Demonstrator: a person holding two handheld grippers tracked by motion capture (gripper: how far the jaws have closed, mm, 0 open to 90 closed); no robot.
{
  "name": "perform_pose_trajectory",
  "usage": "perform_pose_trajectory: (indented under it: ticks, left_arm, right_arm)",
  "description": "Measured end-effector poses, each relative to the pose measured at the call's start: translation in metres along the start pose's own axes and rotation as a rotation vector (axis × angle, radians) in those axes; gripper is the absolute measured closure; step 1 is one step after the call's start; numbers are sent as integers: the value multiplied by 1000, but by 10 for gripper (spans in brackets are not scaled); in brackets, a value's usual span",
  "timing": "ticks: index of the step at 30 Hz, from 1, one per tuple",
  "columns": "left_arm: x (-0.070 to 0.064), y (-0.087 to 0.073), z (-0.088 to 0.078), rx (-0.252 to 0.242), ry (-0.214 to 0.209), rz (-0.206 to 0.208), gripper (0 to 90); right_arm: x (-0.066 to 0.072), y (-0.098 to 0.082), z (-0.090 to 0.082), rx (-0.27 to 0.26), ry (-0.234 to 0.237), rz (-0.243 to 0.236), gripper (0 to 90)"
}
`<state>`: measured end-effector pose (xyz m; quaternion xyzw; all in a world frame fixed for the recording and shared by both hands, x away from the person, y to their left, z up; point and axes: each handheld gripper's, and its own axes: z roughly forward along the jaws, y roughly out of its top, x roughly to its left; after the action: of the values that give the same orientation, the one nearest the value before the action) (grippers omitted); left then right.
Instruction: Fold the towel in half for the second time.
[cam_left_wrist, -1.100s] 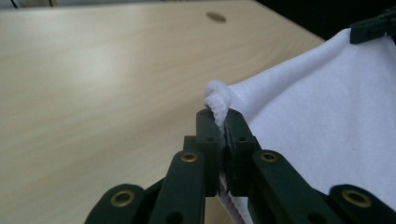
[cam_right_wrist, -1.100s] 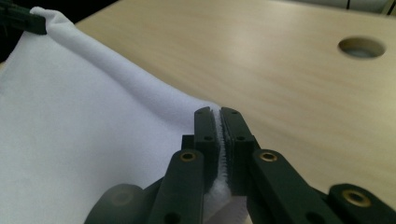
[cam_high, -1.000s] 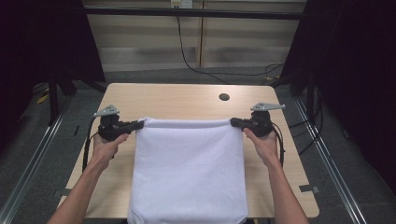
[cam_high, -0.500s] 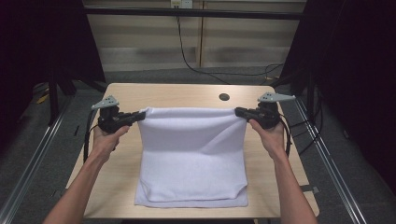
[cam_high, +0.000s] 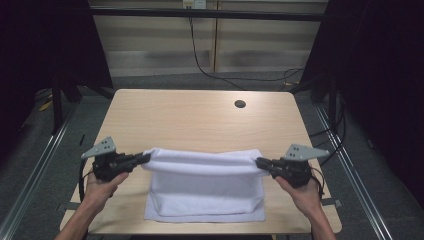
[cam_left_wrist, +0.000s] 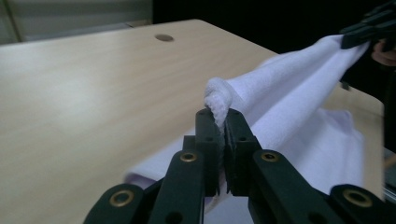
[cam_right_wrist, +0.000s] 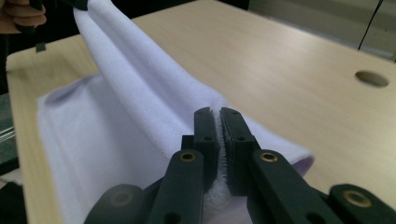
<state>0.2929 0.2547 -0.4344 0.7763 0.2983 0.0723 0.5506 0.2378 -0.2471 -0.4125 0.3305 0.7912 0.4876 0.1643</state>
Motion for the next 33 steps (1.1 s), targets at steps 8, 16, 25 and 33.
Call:
perform_pose_trajectory:
  ticks: [8,16,25,33]
  left_arm:
    - [-24,-40,-5,139,-70,18,839]
    - [-26,-41,-23,60,-104,-24,704]
    - [19,-32,-1,64,75,-132,432]
    - [35,-51,-13,79,178,-184,308]
  right_arm:
    - [30,-62,-4,110,53,69,784]
    - [36,-61,-22,24,38,109,639]
    - [0,-47,-19,-39,-94,168,506]
    - [-16,-70,-26,-32,-185,238,399]
